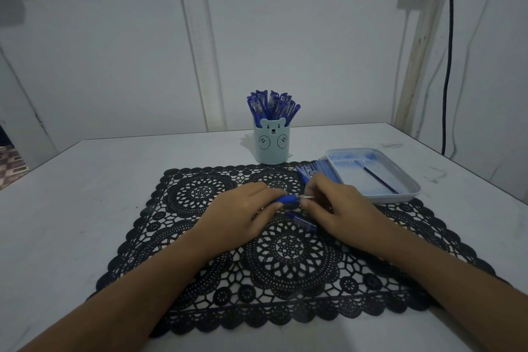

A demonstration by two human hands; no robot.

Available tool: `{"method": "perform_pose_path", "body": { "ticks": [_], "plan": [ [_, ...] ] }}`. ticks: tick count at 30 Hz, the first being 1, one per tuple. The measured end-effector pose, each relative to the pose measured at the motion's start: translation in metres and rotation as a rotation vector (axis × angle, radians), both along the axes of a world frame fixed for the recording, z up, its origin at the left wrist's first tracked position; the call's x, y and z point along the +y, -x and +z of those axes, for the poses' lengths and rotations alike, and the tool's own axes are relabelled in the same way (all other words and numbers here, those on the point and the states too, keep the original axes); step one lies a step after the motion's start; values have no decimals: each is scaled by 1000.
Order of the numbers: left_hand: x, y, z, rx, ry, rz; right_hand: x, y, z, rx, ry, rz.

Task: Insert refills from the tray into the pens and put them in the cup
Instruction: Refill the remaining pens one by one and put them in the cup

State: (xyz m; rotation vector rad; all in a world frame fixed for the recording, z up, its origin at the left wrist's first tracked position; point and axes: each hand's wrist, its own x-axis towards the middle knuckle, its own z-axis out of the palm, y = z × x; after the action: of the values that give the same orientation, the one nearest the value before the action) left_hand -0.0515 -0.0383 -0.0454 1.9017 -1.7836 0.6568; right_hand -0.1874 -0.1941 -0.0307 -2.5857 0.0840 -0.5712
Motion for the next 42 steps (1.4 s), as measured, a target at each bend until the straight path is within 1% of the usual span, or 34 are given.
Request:
{"method": "perform_pose_path", "body": {
  "ticks": [4, 10, 15, 19, 23, 25, 27, 30, 32, 33, 35, 38, 40, 41, 42],
  "plan": [
    [0, 1, 0, -11, 0, -2, 1, -1, 0, -10, -20, -12],
    [0, 0, 0, -24, -2, 12, 0, -2, -4, -28, 74, 5],
    [-3, 2, 2, -71, 24, 7, 0, -2, -3, -46, 37, -1],
    [-3, 0, 1, -55, 34, 25, 2, -2, -1, -43, 28, -49],
    [-3, -1, -1, 2, 41, 107, 4, -1, 1, 40, 189, -140],
    [-3, -2, -1, 2, 37, 124, 4, 1, 1, 88, 287, -138],
    [-3, -2, -2, -6, 25, 131, 4, 2, 1, 123, 327, -141],
    [-3, -3, -2, 15, 51, 159, 2, 1, 1, 118, 226, -158],
    [-2, -5, -2, 63, 96, 187, 1, 1, 2, 101, 168, -170],
    [-2, -6, -2, 101, 113, 203, 0, 2, 2, 113, 169, -169],
    [-1, -9, -1, 169, 134, 231, 0, 4, 2, 166, 245, -129],
    [-1, -9, -1, 190, 115, 247, 4, 5, 2, 191, 332, -43],
    [-1, -7, 1, 176, 94, 246, 5, 4, 2, 137, 325, -29],
    [-1, -6, 1, 171, 87, 246, 4, 4, 2, 105, 284, -40],
    [0, -5, 2, 165, 83, 243, 2, 4, 2, 76, 200, -62]
  ]
}}
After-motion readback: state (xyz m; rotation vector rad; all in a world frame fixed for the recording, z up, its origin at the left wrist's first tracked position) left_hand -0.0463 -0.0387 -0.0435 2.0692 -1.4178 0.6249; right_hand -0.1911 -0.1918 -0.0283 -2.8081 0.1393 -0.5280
